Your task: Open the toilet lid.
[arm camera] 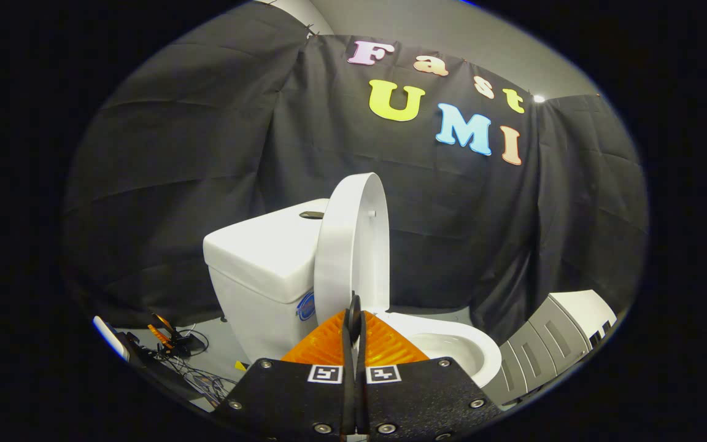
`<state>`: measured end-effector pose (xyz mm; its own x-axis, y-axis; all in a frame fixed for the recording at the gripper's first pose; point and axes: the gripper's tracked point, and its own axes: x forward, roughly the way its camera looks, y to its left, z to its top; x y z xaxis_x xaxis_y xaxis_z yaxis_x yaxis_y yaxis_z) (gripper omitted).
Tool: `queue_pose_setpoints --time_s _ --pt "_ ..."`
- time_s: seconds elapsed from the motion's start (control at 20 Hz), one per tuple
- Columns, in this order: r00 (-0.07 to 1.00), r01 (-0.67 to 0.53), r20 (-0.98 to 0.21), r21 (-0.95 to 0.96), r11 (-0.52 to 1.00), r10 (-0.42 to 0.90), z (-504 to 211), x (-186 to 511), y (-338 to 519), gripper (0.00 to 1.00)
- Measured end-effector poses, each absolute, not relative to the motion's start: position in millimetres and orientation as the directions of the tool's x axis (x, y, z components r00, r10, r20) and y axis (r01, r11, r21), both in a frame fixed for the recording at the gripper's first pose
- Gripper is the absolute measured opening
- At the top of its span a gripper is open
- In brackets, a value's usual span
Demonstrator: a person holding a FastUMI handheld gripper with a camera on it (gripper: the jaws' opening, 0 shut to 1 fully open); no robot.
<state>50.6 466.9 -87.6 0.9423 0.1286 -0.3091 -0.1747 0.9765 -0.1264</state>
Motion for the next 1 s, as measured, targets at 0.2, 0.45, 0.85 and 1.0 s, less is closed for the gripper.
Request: queue_pose_setpoints --time_s 0.2,0.45,0.85,1.0 --pt "0.940 -0.174 -0.312 -0.092 0.981 0.138 -87.2 49.8 463.2 0.00" --pt "0.912 -0.244 -0.331 0.036 0.969 0.242 -87.3 46.1 475.4 0.16" --pt "0.895 -0.321 -0.277 0.142 0.936 0.349 -53.9 20.8 474.2 0.85" --pt "0.894 -0.361 -0.196 0.216 0.907 0.403 -18.2 13.2 461.0 0.94"
